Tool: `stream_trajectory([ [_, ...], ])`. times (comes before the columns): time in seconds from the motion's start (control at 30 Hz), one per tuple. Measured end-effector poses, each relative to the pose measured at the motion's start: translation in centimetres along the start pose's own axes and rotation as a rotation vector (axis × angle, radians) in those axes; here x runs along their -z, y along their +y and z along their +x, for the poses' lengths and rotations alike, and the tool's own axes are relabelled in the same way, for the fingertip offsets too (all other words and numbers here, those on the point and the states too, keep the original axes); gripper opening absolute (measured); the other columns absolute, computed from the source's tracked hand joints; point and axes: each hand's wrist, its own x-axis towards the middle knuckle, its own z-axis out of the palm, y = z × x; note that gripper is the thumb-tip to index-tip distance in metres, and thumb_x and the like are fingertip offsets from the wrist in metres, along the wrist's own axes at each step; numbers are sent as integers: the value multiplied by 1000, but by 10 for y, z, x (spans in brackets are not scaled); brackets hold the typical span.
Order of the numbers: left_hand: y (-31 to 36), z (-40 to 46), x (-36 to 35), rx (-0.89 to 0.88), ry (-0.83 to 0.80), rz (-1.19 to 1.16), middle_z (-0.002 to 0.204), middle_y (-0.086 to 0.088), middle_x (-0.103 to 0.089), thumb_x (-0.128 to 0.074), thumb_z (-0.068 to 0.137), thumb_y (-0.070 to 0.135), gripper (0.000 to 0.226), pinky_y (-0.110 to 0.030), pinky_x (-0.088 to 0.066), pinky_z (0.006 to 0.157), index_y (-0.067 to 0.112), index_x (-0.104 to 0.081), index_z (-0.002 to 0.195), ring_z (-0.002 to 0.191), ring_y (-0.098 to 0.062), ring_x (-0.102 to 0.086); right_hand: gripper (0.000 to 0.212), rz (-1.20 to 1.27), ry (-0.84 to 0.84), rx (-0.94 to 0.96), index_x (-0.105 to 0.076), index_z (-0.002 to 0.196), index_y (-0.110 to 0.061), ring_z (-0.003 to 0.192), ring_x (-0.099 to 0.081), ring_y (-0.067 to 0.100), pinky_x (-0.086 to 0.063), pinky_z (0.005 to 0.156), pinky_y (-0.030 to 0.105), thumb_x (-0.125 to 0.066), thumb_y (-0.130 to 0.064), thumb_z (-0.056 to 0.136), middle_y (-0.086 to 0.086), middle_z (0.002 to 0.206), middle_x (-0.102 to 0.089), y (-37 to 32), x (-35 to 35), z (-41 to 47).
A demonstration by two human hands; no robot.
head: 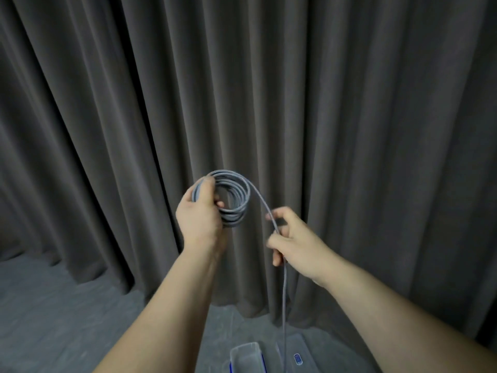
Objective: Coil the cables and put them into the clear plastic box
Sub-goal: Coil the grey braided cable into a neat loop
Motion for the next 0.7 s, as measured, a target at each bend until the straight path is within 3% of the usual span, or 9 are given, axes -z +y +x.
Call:
stream_trajectory([
  [0.13,8,16,15,-30,156,36,49,8,-51,-65,88,8,21,-15,-38,42,2,-65,108,37,-3,-42,21,131,116,-108,-48,86,-17,48,-54,16,-47,53,29,-51,3,90,9,74,-53,10,8,-4],
  [0.2,9,20,21,-68,193,97,60,3,-54,-67,86,11,26,-15,-40,46,3,-66,111,40,-4,-44,13,-126,268,-30,-54,83,-19,53,-58,18,-49,57,31,-57,-12,92,4,74,-59,16,10,-5],
  [0.27,9,20,26,-131,175,184,76,-1,-63,-69,83,19,30,-20,-49,58,11,-67,112,56,-7,-55,7,-608,328,145,-59,87,-23,72,-62,22,-49,65,33,-56,-24,93,-1,82,-64,13,11,-9],
  [0.33,8,15,29,-214,122,374,99,-3,-70,-69,81,27,35,-29,-55,82,18,-66,115,83,-12,-64,14,-953,174,265,-63,96,-25,90,-61,26,-45,70,33,-49,-28,94,-1,95,-62,-6,2,-14],
  [0.4,8,8,28,-312,62,569,108,3,-67,-68,85,28,35,-28,-50,94,19,-63,119,100,-11,-63,23,-1068,-44,350,-64,104,-25,98,-59,26,-43,75,30,-46,-22,90,-2,102,-60,-30,-7,-17],
  [0.53,2,-3,29,-369,-117,702,102,7,-66,-70,86,23,32,-13,-47,86,18,-63,117,92,-2,-62,35,-966,-303,472,-71,107,-27,99,-58,25,-48,87,33,-48,-10,86,1,104,-60,-76,-7,-13],
  [0.63,-2,-8,32,-183,-256,577,98,-1,-73,-70,87,26,21,-28,-53,91,19,-67,107,92,-10,-68,25,-721,-213,540,-74,104,-24,98,-60,17,-44,90,29,-59,-12,89,4,102,-64,-80,4,0],
  [0.7,-4,-14,32,-87,-314,458,95,-4,-75,-62,93,30,13,-38,-53,93,22,-70,100,94,-20,-70,13,-431,-53,482,-75,91,-22,82,-60,9,-45,79,23,-69,-13,83,0,88,-64,-67,7,7],
])
